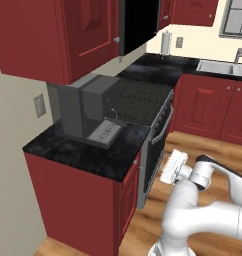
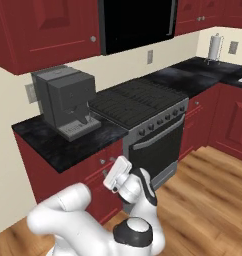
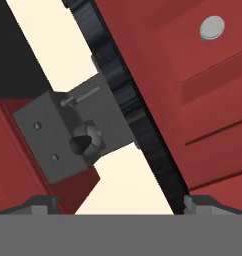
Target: Take a straw from the drawer in front and place it inside the glass cup on the dining counter.
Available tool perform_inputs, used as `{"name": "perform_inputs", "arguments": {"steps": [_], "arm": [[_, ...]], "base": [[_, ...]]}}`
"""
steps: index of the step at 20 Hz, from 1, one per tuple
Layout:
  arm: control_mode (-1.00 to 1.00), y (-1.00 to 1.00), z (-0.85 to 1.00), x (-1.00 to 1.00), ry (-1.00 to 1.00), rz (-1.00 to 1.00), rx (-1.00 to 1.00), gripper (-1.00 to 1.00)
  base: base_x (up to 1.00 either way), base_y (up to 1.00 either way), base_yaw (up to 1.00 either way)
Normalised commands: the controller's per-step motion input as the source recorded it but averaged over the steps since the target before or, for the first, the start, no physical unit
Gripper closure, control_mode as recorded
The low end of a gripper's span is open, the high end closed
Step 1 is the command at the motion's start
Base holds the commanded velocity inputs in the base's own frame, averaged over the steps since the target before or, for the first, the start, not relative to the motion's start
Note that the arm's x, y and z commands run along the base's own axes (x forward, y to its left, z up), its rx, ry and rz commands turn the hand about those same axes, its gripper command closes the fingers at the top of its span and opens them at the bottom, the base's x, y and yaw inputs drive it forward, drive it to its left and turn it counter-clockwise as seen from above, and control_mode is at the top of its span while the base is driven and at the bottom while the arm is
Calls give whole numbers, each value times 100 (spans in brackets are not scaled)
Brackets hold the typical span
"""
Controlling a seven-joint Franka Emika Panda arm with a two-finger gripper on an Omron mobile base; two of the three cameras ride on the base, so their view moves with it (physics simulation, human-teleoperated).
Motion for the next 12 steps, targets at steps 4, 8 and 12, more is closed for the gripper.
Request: {"name": "perform_inputs", "arguments": {"steps": [4, 8, 12], "arm": [[-100, 3, -38, 40, 2, 3, 0, -100], [-100, 5, -39, 31, 4, 3, 0, -100], [-100, 6, -23, 8, 0, 2, 0, -100]], "base": [[0, 0, 0], [0, 0, 0], [0, 0, 0]]}}
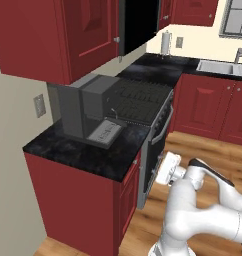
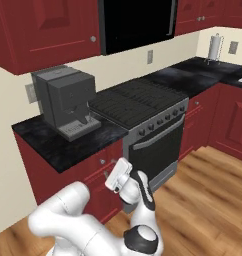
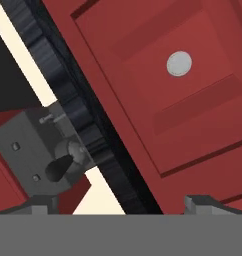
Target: Take a straw from the drawer in front and place it inside the glass cup on the dining counter.
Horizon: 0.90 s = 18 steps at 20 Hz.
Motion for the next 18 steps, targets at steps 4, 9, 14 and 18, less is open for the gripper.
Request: {"name": "perform_inputs", "arguments": {"steps": [4, 9, 14, 18], "arm": [[-100, 10, -11, 5, 0, 2, 0, -100], [-100, 14, -8, 8, 0, 2, 0, -100], [-100, 25, -1, 18, 0, 4, 0, -100], [-100, 24, 0, 28, 0, 5, 0, -100]], "base": [[0, 0, 0], [0, 0, 0], [0, 0, 0], [0, 0, 0]]}}
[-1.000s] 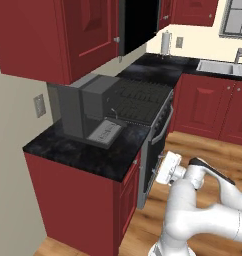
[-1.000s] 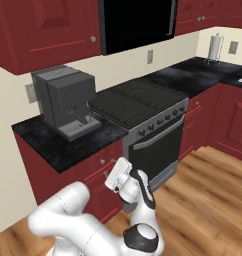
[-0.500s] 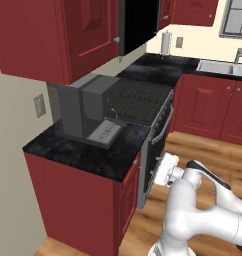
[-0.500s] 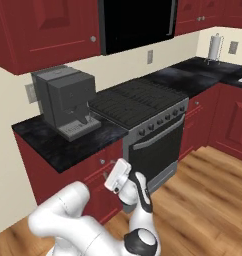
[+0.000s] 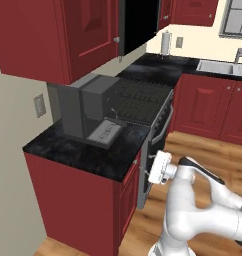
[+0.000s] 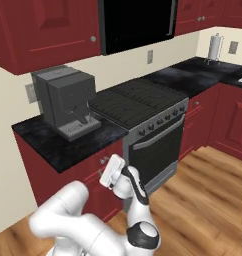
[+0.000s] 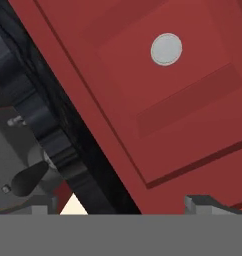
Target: Take a straw from the drawer in front and place it inside the glass cup on the dining counter.
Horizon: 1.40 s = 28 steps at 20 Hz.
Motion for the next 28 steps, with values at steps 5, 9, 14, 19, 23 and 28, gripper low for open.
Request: {"name": "perform_inputs", "arguments": {"steps": [5, 9, 14, 19, 23, 28], "arm": [[-100, 14, -9, 33, 0, 3, 0, -100], [-100, 3, -19, 16, 1, 0, 0, -100], [-100, 2, -24, 14, 3, 0, 0, -100], [-100, 10, -19, 16, 2, 0, 1, -100], [-100, 9, -11, 19, 0, 0, 2, -100], [-100, 3, -16, 19, 1, 0, 1, -100]], "base": [[0, 0, 0], [0, 0, 0], [0, 0, 0], [0, 0, 0], [0, 0, 0], [0, 0, 0]]}}
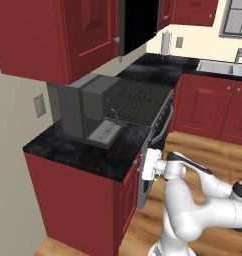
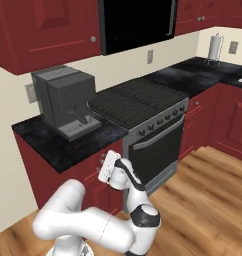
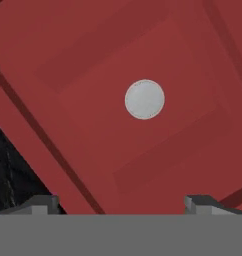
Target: Take a straw from the drawer in front and place it inside the glass cup on the dining counter.
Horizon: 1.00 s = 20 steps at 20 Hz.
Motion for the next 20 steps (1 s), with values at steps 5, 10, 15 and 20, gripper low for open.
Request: {"name": "perform_inputs", "arguments": {"steps": [5, 10, 15, 20], "arm": [[-100, 0, -20, 10, 1, 0, 3, -100], [-100, 0, -26, 14, 4, 0, 5, -100], [-100, 1, -24, 10, 3, 0, 5, -100], [-100, 3, -27, 14, 4, 0, 6, -100]], "base": [[0, 0, 0], [0, 0, 0], [0, 0, 0], [0, 0, 0]]}}
